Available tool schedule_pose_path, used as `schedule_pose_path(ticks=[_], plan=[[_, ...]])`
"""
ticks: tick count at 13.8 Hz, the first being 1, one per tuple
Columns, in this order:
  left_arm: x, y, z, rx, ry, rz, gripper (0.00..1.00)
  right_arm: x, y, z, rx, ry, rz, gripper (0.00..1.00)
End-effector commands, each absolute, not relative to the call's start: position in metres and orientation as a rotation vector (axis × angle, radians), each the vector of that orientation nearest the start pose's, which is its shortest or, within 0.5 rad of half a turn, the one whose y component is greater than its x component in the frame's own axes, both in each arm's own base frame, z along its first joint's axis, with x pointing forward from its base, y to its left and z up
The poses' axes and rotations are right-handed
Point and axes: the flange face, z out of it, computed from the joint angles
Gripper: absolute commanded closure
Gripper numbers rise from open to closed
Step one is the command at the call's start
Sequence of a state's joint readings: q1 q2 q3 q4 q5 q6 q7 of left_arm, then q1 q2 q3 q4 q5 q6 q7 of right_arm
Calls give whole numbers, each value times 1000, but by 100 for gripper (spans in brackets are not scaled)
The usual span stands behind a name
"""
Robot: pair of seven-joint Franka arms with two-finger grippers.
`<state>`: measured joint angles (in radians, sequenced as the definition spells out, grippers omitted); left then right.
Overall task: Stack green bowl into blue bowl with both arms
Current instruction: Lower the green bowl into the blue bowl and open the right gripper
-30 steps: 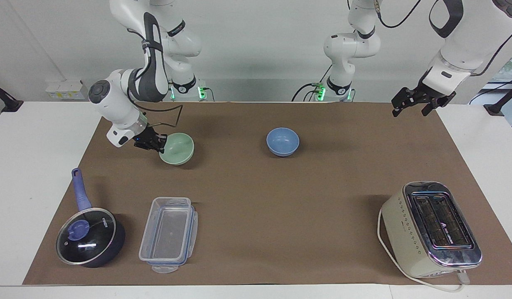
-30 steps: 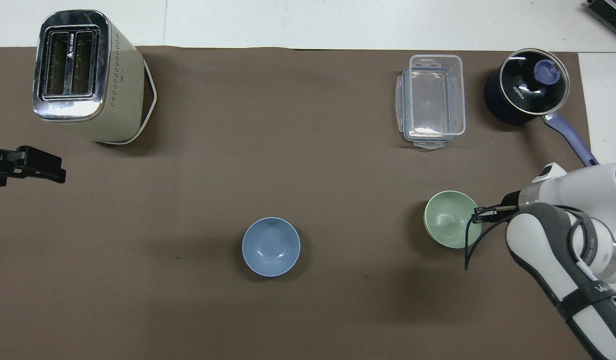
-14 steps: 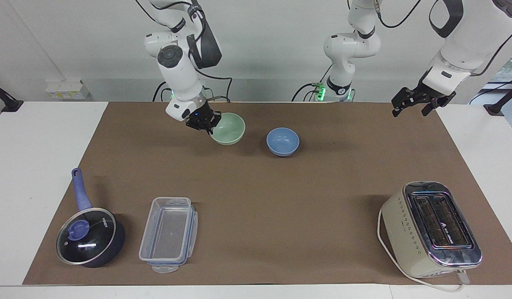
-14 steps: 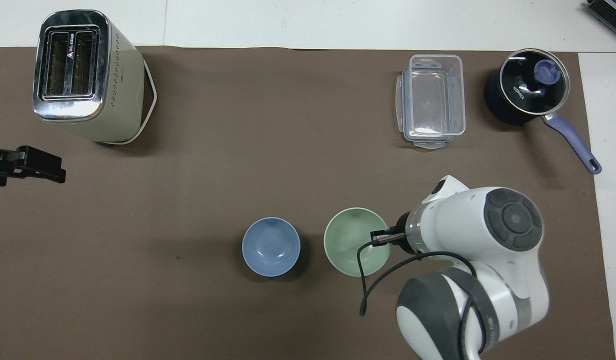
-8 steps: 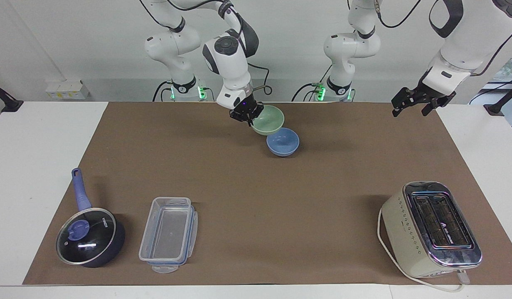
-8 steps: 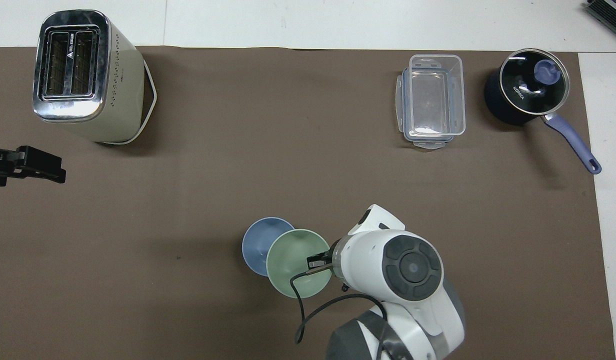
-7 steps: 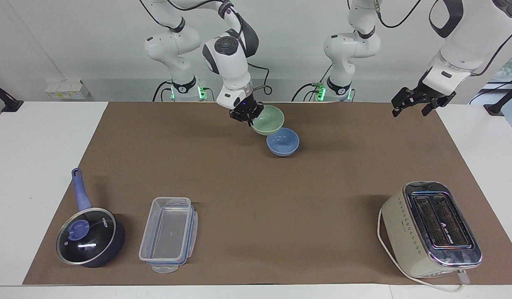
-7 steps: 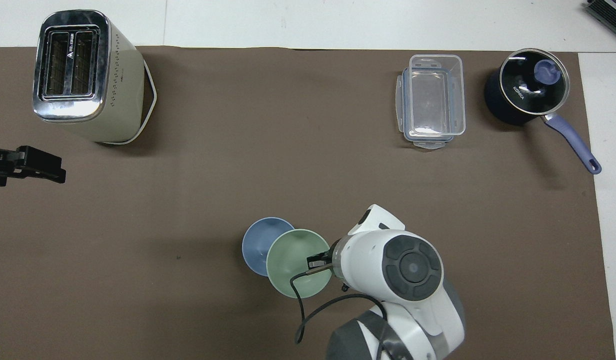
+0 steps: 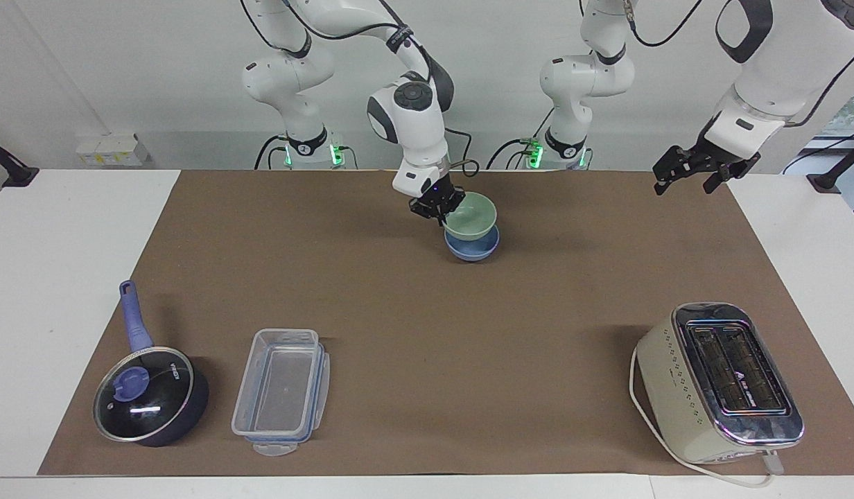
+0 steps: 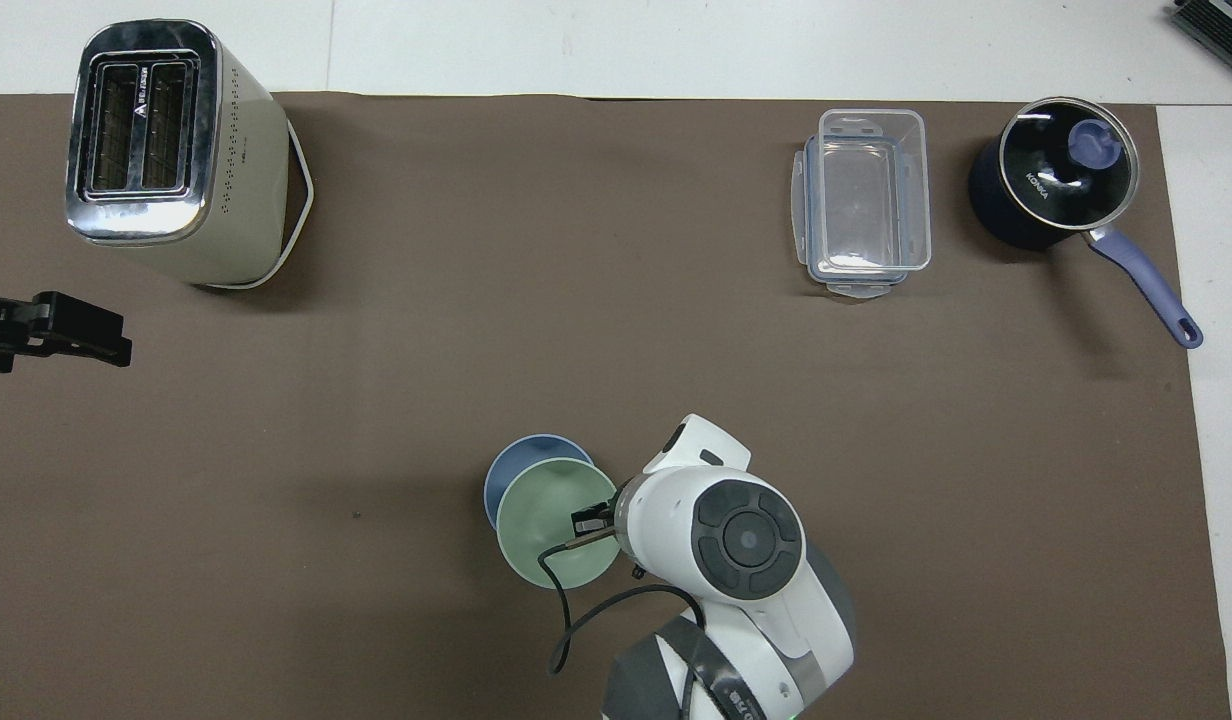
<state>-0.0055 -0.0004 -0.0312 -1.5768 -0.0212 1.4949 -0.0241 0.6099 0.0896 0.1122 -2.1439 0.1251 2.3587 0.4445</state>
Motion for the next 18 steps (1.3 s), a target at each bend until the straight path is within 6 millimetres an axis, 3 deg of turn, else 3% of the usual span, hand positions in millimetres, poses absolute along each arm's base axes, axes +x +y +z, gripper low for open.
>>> schedule_pose_path(ticks=[1,7,18], plan=[[545,-21,619,-3145,20,145,0,428,381,371,-2988,-276,-88,100],[545,-21,619,-3145,20,145,0,433,386,359,-2971,-231,-123,100],[545,-21,619,-3145,18,145,0,435,387,354,-2967,-227,-131,100]])
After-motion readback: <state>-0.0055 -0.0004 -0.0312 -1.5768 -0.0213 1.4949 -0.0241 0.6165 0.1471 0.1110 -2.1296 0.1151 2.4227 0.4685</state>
